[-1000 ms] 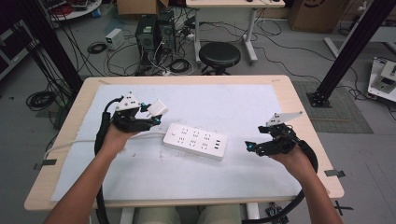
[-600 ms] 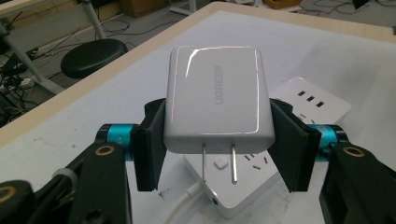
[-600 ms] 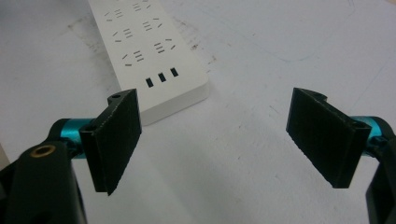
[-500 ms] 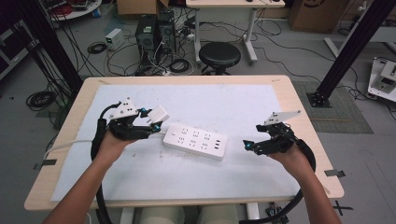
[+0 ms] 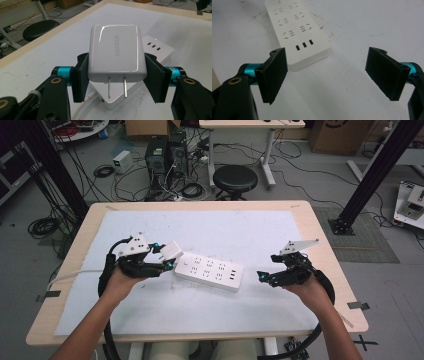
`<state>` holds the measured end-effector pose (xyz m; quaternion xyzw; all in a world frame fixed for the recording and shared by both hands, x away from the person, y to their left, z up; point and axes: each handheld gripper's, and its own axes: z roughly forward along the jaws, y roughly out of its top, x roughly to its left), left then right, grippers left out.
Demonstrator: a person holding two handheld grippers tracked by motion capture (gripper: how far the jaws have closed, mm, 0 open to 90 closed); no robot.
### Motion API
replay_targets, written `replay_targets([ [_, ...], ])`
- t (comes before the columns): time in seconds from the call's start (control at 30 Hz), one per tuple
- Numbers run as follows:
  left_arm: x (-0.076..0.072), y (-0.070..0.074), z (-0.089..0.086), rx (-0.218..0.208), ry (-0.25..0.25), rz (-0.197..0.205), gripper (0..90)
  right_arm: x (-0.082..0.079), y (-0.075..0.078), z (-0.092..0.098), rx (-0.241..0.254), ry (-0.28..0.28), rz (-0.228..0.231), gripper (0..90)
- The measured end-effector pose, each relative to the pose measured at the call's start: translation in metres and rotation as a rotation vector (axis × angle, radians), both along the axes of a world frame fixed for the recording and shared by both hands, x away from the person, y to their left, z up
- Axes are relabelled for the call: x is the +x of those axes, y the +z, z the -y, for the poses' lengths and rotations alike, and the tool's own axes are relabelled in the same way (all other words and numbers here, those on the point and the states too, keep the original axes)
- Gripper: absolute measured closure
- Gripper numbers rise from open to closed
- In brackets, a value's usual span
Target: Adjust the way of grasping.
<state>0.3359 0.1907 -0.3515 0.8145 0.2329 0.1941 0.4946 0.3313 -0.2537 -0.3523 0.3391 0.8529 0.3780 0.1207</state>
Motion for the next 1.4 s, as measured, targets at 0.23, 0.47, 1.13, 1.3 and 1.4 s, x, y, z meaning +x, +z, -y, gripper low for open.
replay_targets([
  [0.23,-0.009,-0.002,0.005,0.009,-0.033,0.01,42.5,-0.001,0.002,-0.006,0.023,0.012,0.0,18.3],
  [0.47,-0.019,-0.007,0.015,0.05,-0.085,0.025,42.5,-0.003,-0.002,-0.016,0.058,0.032,-0.041,18.3],
  [1.13,-0.031,-0.014,0.058,0.13,-0.235,0.086,42.5,-0.01,0.004,-0.052,0.238,0.167,-0.134,18.4],
  [1.3,-0.032,-0.016,0.064,0.134,-0.255,0.094,42.5,-0.007,0.003,-0.058,0.292,0.191,-0.174,18.3],
  [1.4,-0.033,-0.016,0.07,0.132,-0.29,0.117,42.6,-0.004,0.002,-0.061,0.33,0.193,-0.221,18.4],
])
